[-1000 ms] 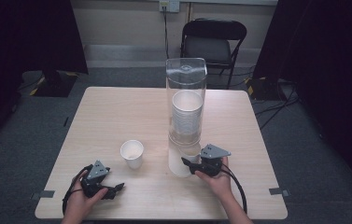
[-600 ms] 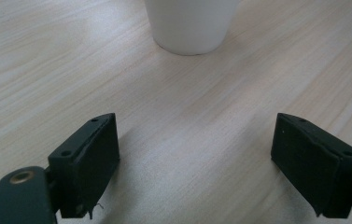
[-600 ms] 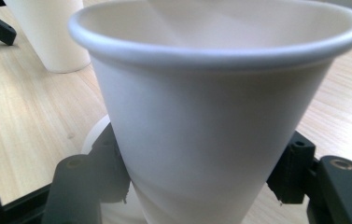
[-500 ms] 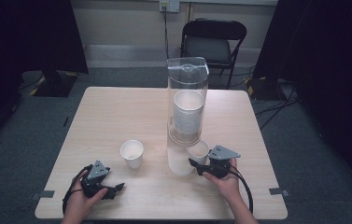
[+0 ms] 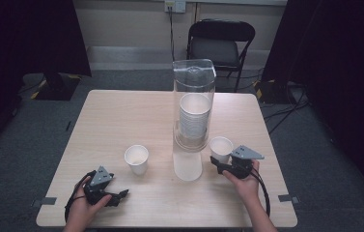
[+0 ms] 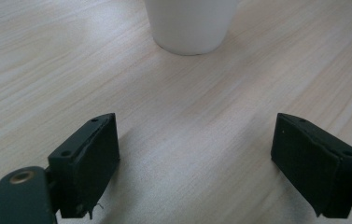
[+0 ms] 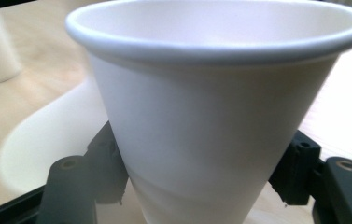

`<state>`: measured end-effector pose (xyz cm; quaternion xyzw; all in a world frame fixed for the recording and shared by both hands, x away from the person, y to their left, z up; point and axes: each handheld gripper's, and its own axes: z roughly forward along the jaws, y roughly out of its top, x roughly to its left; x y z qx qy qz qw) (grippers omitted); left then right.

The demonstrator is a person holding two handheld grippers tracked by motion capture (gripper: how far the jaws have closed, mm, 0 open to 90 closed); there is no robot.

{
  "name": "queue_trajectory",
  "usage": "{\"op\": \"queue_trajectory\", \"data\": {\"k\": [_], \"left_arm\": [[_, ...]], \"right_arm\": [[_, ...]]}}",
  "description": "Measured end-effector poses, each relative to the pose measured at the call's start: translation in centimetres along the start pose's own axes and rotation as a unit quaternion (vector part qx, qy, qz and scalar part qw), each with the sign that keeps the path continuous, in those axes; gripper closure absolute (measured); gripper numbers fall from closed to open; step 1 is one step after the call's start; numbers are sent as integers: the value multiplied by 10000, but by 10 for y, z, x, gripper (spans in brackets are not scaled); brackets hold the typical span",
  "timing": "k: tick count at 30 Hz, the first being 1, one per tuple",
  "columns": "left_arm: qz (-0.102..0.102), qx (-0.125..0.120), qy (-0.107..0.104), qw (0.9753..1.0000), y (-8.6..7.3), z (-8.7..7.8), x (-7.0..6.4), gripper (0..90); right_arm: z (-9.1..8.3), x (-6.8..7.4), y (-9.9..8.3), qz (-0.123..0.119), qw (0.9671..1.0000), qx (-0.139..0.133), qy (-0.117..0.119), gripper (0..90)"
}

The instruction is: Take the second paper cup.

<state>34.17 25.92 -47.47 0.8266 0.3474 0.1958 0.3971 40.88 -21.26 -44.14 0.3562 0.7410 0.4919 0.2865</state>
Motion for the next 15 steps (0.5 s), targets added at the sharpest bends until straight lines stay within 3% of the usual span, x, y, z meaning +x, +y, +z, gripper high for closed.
{"op": "queue_trajectory", "data": {"k": [6, 7, 13, 14, 15], "left_arm": [[2, 2, 0, 10000, 0, 0, 0, 147], [-1, 0, -1, 10000, 0, 0, 0, 147], [0, -1, 0, 10000, 0, 0, 0, 147], [3, 2, 0, 10000, 0, 0, 0, 147], [3, 2, 0, 10000, 0, 0, 0, 147]], "right_arm": [[10, -15, -5, 233, 9993, 180, -236, 315], [14, -17, -7, 361, 9986, 273, -258, 312], [23, -23, -1, 198, 9980, 486, -346, 305], [25, -28, -2, 528, 9970, 451, -334, 301], [25, -28, -2, 528, 9970, 451, -334, 301]]}}
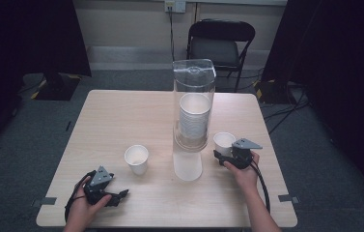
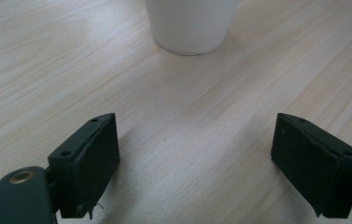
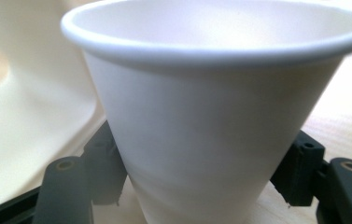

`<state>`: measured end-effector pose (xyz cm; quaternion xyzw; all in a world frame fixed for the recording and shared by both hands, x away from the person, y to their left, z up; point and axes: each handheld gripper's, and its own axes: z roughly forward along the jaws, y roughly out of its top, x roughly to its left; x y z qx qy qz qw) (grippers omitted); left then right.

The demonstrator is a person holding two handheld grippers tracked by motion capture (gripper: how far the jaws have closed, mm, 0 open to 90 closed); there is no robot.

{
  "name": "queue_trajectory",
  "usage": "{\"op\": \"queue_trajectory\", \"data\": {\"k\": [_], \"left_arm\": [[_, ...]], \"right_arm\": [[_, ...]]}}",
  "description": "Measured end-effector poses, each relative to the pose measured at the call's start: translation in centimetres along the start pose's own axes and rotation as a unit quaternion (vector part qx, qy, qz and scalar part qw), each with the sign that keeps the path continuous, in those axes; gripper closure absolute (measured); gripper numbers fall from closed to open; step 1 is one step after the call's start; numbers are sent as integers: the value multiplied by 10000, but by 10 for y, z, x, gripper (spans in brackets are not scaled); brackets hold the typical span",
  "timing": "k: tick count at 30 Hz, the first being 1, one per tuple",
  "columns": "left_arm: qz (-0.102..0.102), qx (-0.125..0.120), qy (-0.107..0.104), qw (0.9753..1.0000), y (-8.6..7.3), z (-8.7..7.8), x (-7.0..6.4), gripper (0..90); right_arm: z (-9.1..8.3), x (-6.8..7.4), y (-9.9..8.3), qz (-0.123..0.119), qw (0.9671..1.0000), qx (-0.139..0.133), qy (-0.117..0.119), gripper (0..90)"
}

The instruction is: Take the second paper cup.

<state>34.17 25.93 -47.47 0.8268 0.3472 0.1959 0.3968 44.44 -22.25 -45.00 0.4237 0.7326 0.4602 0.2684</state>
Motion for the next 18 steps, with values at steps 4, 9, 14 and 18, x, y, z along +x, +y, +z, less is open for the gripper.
{"op": "queue_trajectory", "data": {"k": [4, 9, 14, 18], "left_arm": [[1, 1, -1, 10000, 0, 0, 0, 147], [0, -1, -1, 10000, 0, 0, 0, 147], [-1, -1, -1, 10000, 0, 0, 0, 147], [1, 1, -1, 10000, 0, 0, 0, 147]], "right_arm": [[6, 0, 3, -187, 9996, 225, -61, 282], [7, 5, 3, -327, 9991, 282, -44, 246], [4, 6, 1, -325, 9989, 336, -18, 210], [1, 5, 1, -342, 9988, 360, -49, 203]]}}
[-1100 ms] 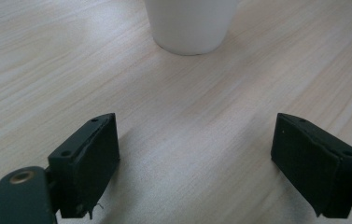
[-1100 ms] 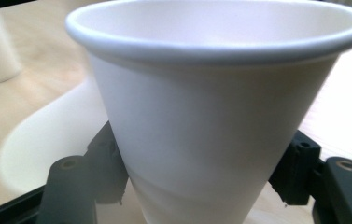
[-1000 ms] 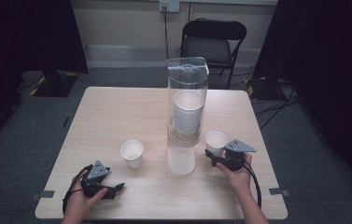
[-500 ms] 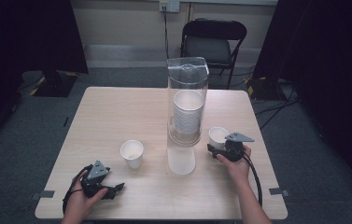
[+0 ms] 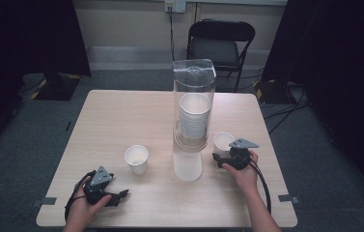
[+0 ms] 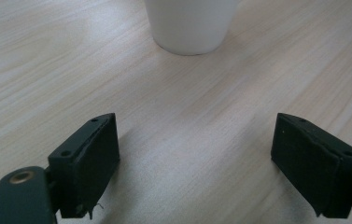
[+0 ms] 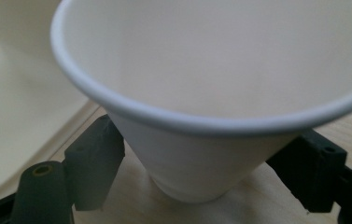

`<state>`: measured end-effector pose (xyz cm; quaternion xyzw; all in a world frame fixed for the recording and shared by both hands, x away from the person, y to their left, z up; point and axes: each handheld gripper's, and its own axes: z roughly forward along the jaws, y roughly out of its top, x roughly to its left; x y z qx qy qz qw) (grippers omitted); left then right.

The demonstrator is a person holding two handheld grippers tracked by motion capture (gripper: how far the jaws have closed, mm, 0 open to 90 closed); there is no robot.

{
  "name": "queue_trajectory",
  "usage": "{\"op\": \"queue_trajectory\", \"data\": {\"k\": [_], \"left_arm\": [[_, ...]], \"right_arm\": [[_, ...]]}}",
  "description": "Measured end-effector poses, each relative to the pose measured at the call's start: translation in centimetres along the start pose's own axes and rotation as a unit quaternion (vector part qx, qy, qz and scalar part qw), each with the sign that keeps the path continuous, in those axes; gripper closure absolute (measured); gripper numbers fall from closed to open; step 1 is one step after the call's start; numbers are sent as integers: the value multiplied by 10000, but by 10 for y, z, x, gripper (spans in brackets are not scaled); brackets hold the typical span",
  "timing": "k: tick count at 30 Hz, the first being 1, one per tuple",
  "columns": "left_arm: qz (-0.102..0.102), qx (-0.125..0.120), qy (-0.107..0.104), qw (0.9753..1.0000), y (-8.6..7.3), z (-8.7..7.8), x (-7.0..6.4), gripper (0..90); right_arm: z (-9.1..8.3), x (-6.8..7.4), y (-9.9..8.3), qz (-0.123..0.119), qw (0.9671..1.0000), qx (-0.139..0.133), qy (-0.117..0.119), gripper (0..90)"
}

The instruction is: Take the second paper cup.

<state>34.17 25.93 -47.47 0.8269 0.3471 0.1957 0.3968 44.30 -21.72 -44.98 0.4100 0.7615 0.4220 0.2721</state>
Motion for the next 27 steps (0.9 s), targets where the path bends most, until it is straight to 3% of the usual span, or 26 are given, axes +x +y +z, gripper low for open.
{"op": "queue_trajectory", "data": {"k": [6, 12, 19, 20, 24, 27], "left_arm": [[-2, -1, -1, 10000, 0, 0, 0, 147], [-2, 0, 1, 10000, 0, 0, 0, 147], [-4, -2, -1, 10000, 0, 0, 0, 147], [-4, -1, -1, 10000, 0, 0, 0, 147], [-2, 0, 1, 10000, 0, 0, 0, 147], [-1, -1, 1, 10000, 0, 0, 0, 147]], "right_arm": [[-10, -1, -1, 129, 9999, -96, 56, 163], [-22, 0, -6, 37, 10000, -9, 74, 141], [-41, -1, -16, 123, 9995, -120, 283, 137], [-45, 0, -19, 22, 9997, -61, 248, 139], [-54, 0, -28, -23, 9992, -73, 398, 135], [-60, 2, -31, -102, 9992, 38, 383, 137]]}}
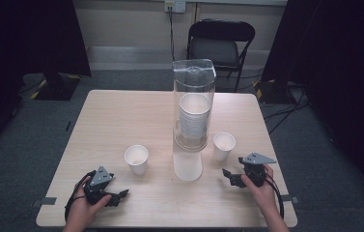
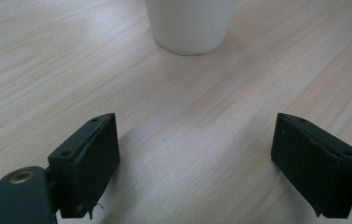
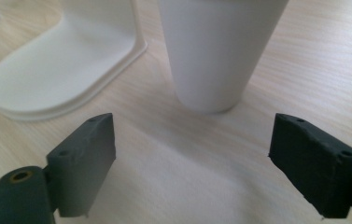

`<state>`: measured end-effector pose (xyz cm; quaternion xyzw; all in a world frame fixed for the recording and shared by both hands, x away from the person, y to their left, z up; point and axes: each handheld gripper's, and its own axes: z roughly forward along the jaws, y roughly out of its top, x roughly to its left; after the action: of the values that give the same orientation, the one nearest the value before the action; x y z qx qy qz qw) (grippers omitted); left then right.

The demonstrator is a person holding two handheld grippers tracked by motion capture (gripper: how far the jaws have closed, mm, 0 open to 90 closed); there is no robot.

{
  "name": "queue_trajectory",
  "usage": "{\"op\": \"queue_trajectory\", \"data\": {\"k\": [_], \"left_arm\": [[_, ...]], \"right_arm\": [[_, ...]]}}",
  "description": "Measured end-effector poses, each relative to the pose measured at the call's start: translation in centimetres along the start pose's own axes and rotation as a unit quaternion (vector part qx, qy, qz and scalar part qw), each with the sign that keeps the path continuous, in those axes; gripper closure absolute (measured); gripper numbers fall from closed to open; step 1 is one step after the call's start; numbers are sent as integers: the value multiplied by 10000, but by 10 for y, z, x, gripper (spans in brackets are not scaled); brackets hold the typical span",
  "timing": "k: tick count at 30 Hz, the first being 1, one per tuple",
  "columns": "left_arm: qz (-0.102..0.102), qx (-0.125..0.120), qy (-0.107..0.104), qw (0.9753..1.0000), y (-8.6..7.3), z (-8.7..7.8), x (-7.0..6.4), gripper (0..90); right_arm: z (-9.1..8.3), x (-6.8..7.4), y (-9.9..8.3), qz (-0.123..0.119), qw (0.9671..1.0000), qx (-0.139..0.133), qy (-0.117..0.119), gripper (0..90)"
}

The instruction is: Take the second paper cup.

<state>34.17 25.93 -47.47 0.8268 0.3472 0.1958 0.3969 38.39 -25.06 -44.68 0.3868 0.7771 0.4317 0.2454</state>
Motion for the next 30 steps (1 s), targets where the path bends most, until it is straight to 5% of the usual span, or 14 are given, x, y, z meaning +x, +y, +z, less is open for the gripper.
{"op": "queue_trajectory", "data": {"k": [18, 30], "left_arm": [[-3, -1, -1, 10000, 0, 0, 0, 147], [-1, 0, 0, 10000, 0, 0, 0, 147]], "right_arm": [[-29, -4, -28, 21, 10000, 40, 28, 139], [-42, -7, -43, -142, 9987, 494, -60, 140]]}}
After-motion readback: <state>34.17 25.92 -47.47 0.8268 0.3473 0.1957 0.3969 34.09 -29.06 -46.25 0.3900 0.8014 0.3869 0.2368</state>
